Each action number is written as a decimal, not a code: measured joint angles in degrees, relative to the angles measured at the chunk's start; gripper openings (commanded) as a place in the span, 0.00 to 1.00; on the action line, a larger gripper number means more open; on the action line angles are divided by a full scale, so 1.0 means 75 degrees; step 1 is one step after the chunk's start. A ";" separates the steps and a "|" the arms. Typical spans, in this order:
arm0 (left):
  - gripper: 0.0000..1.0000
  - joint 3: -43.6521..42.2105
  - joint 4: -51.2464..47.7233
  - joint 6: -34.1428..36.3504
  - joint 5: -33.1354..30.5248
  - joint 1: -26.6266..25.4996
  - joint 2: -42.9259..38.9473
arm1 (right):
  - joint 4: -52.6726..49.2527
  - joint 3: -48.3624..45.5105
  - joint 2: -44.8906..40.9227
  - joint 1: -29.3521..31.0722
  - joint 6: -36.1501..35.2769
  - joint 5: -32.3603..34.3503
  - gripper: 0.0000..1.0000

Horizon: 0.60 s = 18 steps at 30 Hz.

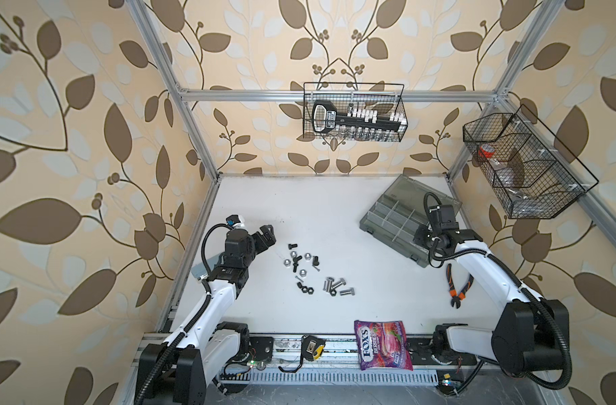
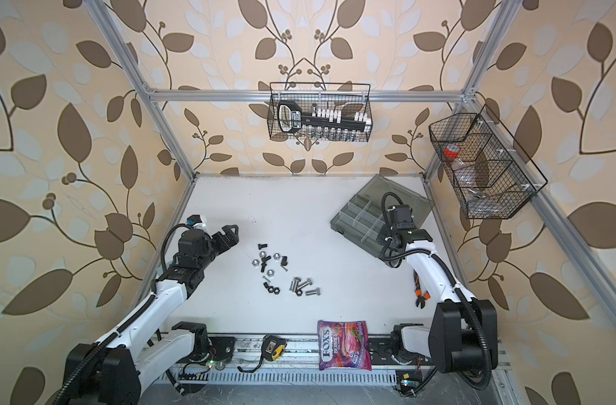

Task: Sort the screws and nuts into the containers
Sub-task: 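Carry the bolt to the grey organizer box and release it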

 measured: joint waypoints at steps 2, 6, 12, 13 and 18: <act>0.99 0.0064 -0.0044 -0.0006 -0.0064 0.0000 0.0006 | 0.0050 -0.0003 0.0131 -0.0023 -0.0070 -0.0076 0.00; 0.99 0.0099 -0.0111 -0.0041 -0.0093 0.0000 0.0015 | 0.0152 -0.0003 0.0347 -0.0026 -0.0181 -0.0125 0.00; 0.99 0.0108 -0.0166 -0.0055 -0.0114 0.0000 0.0099 | 0.0277 -0.0009 0.0629 -0.0090 -0.0286 -0.0064 0.00; 0.99 0.0108 -0.0181 -0.0055 -0.0114 0.0000 0.0122 | 0.0300 -0.0017 0.0659 -0.0096 -0.0300 -0.0044 0.00; 0.99 0.0108 -0.0254 -0.0055 -0.0114 0.0000 0.0198 | 0.0373 -0.0111 0.0749 -0.0122 -0.0321 0.0026 0.00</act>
